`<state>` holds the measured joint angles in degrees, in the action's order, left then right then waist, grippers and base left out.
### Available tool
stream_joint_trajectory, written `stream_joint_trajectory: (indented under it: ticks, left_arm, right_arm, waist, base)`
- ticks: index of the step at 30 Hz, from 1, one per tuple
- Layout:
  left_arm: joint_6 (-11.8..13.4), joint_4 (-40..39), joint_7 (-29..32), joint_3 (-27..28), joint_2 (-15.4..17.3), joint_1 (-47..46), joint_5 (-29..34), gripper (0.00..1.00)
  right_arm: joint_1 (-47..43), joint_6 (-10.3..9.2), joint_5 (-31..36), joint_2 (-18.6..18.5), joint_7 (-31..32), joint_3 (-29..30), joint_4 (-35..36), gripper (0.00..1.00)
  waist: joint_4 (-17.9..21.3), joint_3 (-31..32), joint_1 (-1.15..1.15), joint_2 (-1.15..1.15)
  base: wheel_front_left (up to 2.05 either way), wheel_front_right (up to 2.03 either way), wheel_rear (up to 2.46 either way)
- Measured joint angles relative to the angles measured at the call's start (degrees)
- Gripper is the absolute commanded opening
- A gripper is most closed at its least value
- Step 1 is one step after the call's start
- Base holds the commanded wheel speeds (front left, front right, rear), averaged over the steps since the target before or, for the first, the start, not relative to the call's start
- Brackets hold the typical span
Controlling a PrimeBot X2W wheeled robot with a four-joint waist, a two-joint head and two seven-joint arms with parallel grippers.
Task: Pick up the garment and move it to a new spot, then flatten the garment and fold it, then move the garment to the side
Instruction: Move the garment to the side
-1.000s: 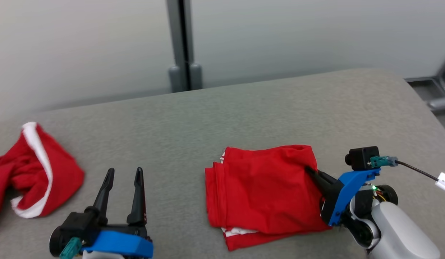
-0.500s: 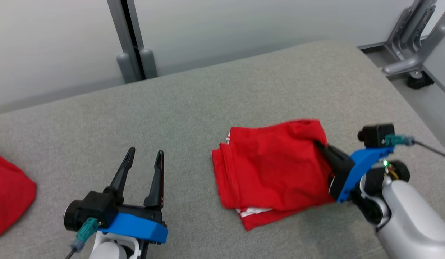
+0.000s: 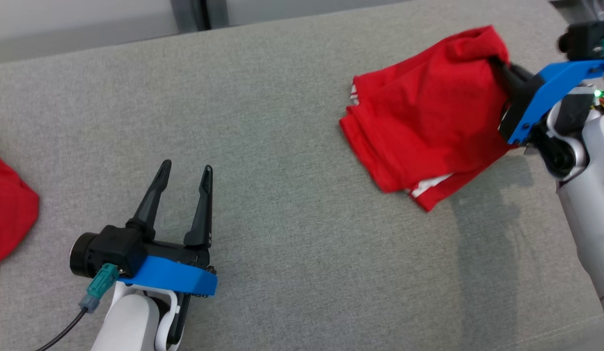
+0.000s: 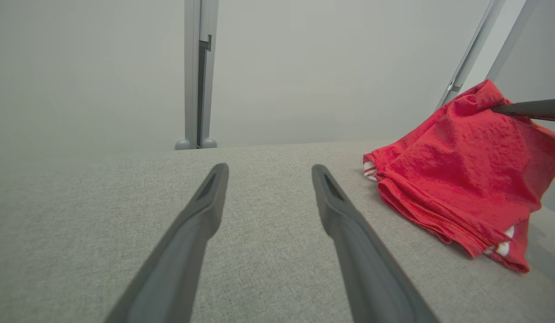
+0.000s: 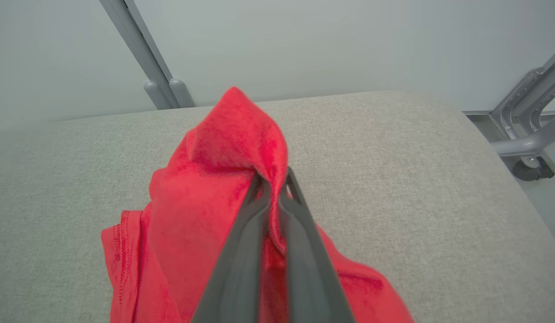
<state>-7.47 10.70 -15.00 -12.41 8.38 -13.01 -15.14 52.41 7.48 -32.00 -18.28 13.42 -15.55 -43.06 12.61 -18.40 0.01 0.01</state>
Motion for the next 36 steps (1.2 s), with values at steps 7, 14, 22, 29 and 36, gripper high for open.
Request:
stream_joint_trajectory:
  ticks: [7, 14, 22, 29, 36]
  left_arm:
    - [0.00, -0.12, 0.00, 1.10, 0.59, -0.45, -0.16, 1.00]
    - [0.00, 0.00, 0.00, 1.22, 0.40, -0.51, -0.15, 1.00]
    - [0.00, 0.76, 0.00, 1.16, 0.40, -0.59, -0.59, 1.00]
    - [0.00, 1.07, -0.03, 2.74, -0.48, 2.11, -0.91, 1.00]
    - [0.00, 1.31, -0.05, 5.52, -1.68, 6.41, -0.96, 1.00]
  right_arm:
    - [4.35, 0.01, 8.27, 1.44, -3.03, 6.36, -8.59, 0.00]
    - [6.31, 0.01, 17.46, 3.69, -5.31, 13.52, -14.73, 0.00]
    - [6.74, 0.01, 25.43, 7.09, -6.61, 18.89, -17.63, 1.00]
    - [4.38, 0.01, 27.59, 9.72, -10.83, 17.62, -14.07, 1.00]
    - [-2.45, 0.01, 22.57, 11.05, -14.63, 11.79, -3.80, 1.00]
  waist:
    - [-0.64, -2.55, 0.00, 0.01]
    - [0.54, -2.32, -0.01, 0.00]
    - [0.31, -0.20, -0.01, 0.00]
    - [-1.44, 5.23, -0.02, -0.01]
    - [-4.07, 12.44, -0.04, -0.02]
  base:
    - [0.00, 0.00, 0.00]
    - [0.00, 0.00, 0.00]
    - [0.00, 0.00, 0.00]
    - [0.00, 0.00, 0.00]
    - [0.00, 0.00, 0.00]
